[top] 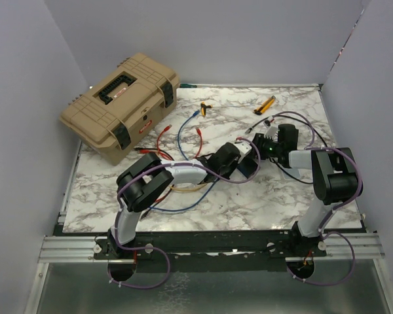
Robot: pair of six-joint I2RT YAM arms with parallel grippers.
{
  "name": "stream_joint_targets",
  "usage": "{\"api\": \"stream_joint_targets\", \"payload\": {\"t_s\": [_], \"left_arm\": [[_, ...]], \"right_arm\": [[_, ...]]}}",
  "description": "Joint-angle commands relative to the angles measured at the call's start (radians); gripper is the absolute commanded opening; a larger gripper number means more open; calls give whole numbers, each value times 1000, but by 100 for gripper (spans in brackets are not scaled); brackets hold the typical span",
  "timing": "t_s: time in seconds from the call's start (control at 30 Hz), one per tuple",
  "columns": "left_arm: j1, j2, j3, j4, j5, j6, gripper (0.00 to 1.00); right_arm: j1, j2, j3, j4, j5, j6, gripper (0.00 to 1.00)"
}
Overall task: Insert the plug into the switch port
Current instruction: Insert the connector into the switch port.
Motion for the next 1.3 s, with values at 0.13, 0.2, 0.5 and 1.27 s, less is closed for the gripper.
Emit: {"api": "stream_joint_targets", "payload": {"t_s": [0.13, 0.2, 0.5, 1.27], "left_arm": [[-4, 60, 68, -131, 20, 21, 0], [-3, 63, 83, -159, 14, 25, 0], [-3, 66, 99, -172, 11, 24, 0], [-18, 64, 121, -107, -16, 62, 0]], "right_arm": [[3, 20, 21, -21, -55, 4, 42], [3, 21, 21, -23, -54, 4, 43], [3, 23, 21, -24, -56, 10, 42], [3, 40, 21, -7, -104, 32, 42]]}}
